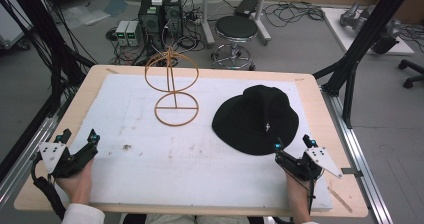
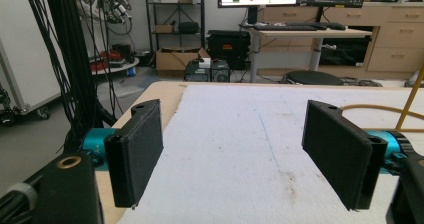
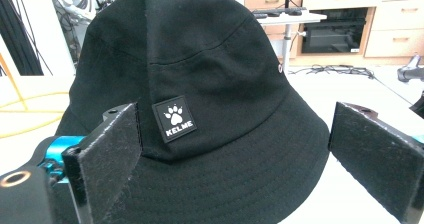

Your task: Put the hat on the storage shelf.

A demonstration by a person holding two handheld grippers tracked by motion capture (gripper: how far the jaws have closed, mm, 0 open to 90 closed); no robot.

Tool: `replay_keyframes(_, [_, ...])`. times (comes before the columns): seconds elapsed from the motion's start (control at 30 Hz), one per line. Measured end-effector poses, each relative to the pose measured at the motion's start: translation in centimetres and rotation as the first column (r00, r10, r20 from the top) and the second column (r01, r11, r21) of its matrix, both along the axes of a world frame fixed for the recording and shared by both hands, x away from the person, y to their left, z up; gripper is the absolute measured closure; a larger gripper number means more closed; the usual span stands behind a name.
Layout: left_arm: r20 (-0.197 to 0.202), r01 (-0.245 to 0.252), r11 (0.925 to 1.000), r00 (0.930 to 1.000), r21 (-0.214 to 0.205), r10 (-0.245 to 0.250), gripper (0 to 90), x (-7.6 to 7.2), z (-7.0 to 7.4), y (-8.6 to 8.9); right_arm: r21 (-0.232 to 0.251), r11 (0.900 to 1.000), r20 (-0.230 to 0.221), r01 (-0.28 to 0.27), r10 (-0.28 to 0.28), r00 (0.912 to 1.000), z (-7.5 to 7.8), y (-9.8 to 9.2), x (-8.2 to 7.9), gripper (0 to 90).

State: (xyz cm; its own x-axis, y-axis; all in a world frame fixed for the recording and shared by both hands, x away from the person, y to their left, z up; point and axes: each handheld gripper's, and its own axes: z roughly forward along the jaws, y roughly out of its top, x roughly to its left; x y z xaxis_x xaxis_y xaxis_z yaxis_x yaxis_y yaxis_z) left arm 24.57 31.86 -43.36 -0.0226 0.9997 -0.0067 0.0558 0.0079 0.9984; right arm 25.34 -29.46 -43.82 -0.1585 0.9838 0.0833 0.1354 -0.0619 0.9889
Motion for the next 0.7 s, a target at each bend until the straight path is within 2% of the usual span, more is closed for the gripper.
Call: replay_keyframes(0.7, [-0.003,0.015,0.9999,0.9999,-0.004,-0.015,24.7,0.18,-0.05,-0.28,0.000,1.0000,-0.005,0.001,-0.001,1.0000,-0.07,-0.14,-0.09,6.3])
